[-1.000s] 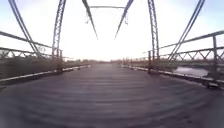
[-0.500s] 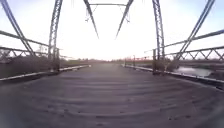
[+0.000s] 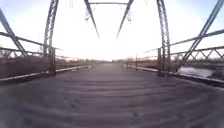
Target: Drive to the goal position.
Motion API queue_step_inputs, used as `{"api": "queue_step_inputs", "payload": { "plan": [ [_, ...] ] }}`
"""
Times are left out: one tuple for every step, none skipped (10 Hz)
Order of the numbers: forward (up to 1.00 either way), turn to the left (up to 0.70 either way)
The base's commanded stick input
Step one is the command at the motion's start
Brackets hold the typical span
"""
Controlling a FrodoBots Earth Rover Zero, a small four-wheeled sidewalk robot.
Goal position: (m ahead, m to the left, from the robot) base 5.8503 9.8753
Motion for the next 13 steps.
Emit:
{"api": "queue_step_inputs", "payload": {
  "plan": [
    [1.0, 0.03],
    [1.0, 0.03],
    [1.0, 0.03],
    [1.0, 0.03],
    [1.0, 0.03],
    [1.0, 0.03],
    [1.0, 0.03],
    [1.0, 0.03],
    [1.0, 0.03],
    [1.0, 0.03],
    [1.0, 0.04],
    [1.0, 0.04],
    [1.0, 0.03]
  ]
}}
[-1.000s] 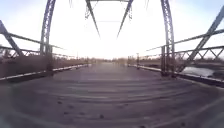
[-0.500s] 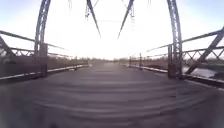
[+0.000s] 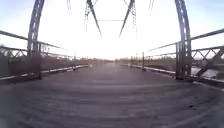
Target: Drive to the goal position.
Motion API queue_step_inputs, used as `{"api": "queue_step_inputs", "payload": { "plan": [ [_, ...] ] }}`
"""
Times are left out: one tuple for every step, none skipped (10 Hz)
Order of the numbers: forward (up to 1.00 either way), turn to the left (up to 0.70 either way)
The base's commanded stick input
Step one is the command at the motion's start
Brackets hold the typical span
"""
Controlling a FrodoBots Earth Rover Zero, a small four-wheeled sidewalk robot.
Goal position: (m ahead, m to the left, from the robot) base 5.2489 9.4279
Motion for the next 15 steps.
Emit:
{"api": "queue_step_inputs", "payload": {
  "plan": [
    [1.0, 0.03],
    [1.0, 0.04],
    [1.0, 0.03],
    [1.0, 0.03],
    [1.0, 0.03],
    [1.0, 0.03],
    [1.0, 0.03],
    [1.0, 0.03],
    [1.0, 0.03],
    [1.0, 0.03],
    [1.0, 0.03],
    [1.0, 0.08],
    [1.0, 0.14],
    [1.0, 0.4],
    [1.0, 0.26]
  ]
}}
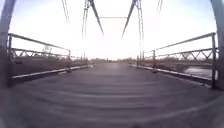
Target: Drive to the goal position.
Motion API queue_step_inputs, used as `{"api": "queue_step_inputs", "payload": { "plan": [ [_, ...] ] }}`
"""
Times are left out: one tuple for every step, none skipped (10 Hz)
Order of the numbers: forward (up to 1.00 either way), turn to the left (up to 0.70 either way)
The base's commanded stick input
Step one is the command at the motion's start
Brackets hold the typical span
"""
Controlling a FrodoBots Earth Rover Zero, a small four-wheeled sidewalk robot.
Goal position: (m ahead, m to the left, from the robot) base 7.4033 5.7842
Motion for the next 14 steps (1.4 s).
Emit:
{"api": "queue_step_inputs", "payload": {
  "plan": [
    [1.0, 0.06],
    [1.0, 0.05],
    [1.0, 0.05],
    [1.0, 0.05],
    [1.0, 0.05],
    [1.0, 0.05],
    [1.0, 0.05],
    [1.0, 0.05],
    [1.0, 0.05],
    [1.0, 0.05],
    [1.0, 0.05],
    [1.0, 0.05],
    [1.0, 0.05],
    [1.0, 0.05]
  ]
}}
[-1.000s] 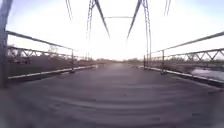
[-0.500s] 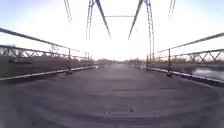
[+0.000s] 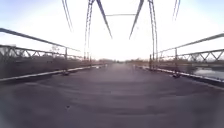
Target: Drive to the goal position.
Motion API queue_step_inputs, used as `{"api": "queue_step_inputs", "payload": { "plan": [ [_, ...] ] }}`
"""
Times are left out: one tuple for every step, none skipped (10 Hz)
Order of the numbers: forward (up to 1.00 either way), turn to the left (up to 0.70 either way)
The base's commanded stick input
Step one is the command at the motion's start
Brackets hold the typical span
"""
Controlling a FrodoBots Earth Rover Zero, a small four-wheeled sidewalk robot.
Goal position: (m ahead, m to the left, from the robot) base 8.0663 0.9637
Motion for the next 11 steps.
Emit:
{"api": "queue_step_inputs", "payload": {
  "plan": [
    [1.0, 0.05],
    [1.0, 0.03],
    [1.0, 0.01],
    [1.0, 0.01],
    [1.0, 0.01],
    [1.0, 0.01],
    [1.0, 0.0],
    [1.0, -0.21],
    [1.0, -0.35],
    [1.0, -0.39],
    [1.0, -0.39]
  ]
}}
